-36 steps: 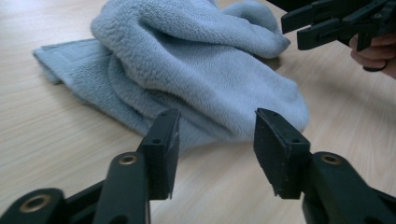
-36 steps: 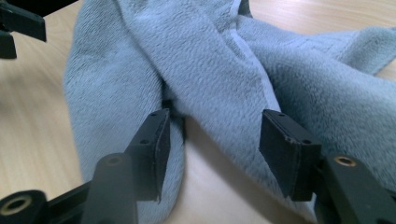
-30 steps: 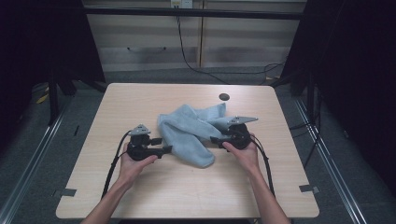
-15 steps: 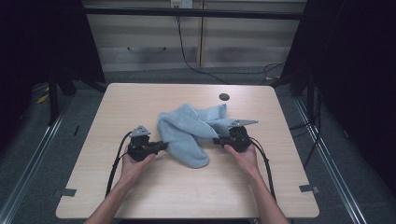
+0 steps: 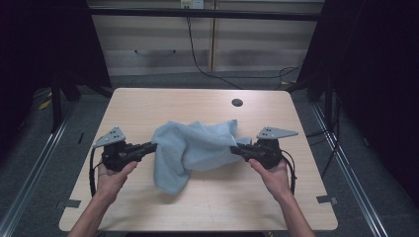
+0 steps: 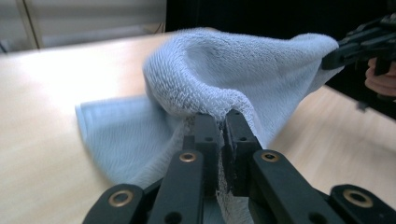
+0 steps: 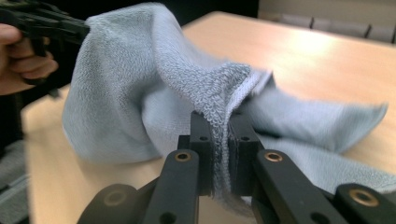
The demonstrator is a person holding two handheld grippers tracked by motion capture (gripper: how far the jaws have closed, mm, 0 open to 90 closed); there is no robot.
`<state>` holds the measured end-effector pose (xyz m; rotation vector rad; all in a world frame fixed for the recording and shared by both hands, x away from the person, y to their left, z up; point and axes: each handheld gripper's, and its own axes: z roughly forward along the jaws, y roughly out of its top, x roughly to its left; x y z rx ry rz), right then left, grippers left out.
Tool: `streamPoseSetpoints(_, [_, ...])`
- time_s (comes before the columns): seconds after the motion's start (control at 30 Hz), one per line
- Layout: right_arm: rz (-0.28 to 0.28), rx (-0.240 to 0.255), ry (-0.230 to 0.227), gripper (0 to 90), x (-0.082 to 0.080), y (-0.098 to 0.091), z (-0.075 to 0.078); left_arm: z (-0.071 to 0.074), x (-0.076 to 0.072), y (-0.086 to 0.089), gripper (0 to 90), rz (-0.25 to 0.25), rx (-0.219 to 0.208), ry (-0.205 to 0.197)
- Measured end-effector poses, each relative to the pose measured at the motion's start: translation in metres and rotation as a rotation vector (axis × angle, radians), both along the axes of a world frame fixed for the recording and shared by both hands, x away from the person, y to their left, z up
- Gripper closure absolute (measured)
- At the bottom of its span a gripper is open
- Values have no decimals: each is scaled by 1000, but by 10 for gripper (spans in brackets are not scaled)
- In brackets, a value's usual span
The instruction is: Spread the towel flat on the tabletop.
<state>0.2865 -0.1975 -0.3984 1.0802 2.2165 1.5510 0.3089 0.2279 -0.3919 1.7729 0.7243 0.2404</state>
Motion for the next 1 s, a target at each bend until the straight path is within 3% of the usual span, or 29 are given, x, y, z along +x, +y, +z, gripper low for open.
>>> streamPoseSetpoints(0.07, [5, 28, -42, 829, -8, 0, 15, 19, -2, 3, 858, -4, -19, -41])
streamPoseSetpoints(0.17, [14, 62, -104, 829, -16, 3, 38, 45, -2, 9, 859, -2, -74, -72])
streamPoseSetpoints(0.23, [25, 86, -138, 828, -17, 5, 51, 55, 2, 10, 859, 8, -83, -94])
streamPoseSetpoints(0.27, [14, 89, -144, 828, -14, 6, 54, 56, 6, 9, 858, 16, -91, -82])
streamPoseSetpoints(0.33, [-4, 83, -135, 826, -4, 8, 50, 48, 19, 8, 858, 52, -61, -58])
streamPoseSetpoints(0.4, [-28, 61, -104, 819, 10, 9, 37, 28, 36, 8, 857, 94, -41, -4])
streamPoseSetpoints(0.5, [-65, 42, -29, 803, 31, 9, 6, -11, 54, 10, 856, 163, 1, 61])
streamPoseSetpoints(0.6, [-91, -1, 42, 778, 50, 9, -27, -48, 64, 13, 849, 176, 25, 144])
streamPoseSetpoints(0.7, [-111, -40, 106, 735, 62, 11, -54, -71, 67, 15, 793, 197, 48, 193])
streamPoseSetpoints(0.8, [-123, -51, 142, 640, 64, 10, -68, -73, 60, 22, 635, 199, 68, 204])
streamPoseSetpoints(0.87, [-134, -36, 145, 530, 60, 4, -70, -66, 51, 27, 520, 202, 88, 181])
streamPoseSetpoints(0.9, [-146, -31, 143, 518, 56, 0, -69, -61, 46, 31, 481, 216, 99, 171])
streamPoseSetpoints(0.97, [-180, -44, 118, 459, 45, -9, -63, -53, 34, 39, 447, 211, 89, 147])
streamPoseSetpoints(1.0, [-196, -27, 106, 448, 38, -15, -60, -50, 25, 41, 448, 190, 93, 132])
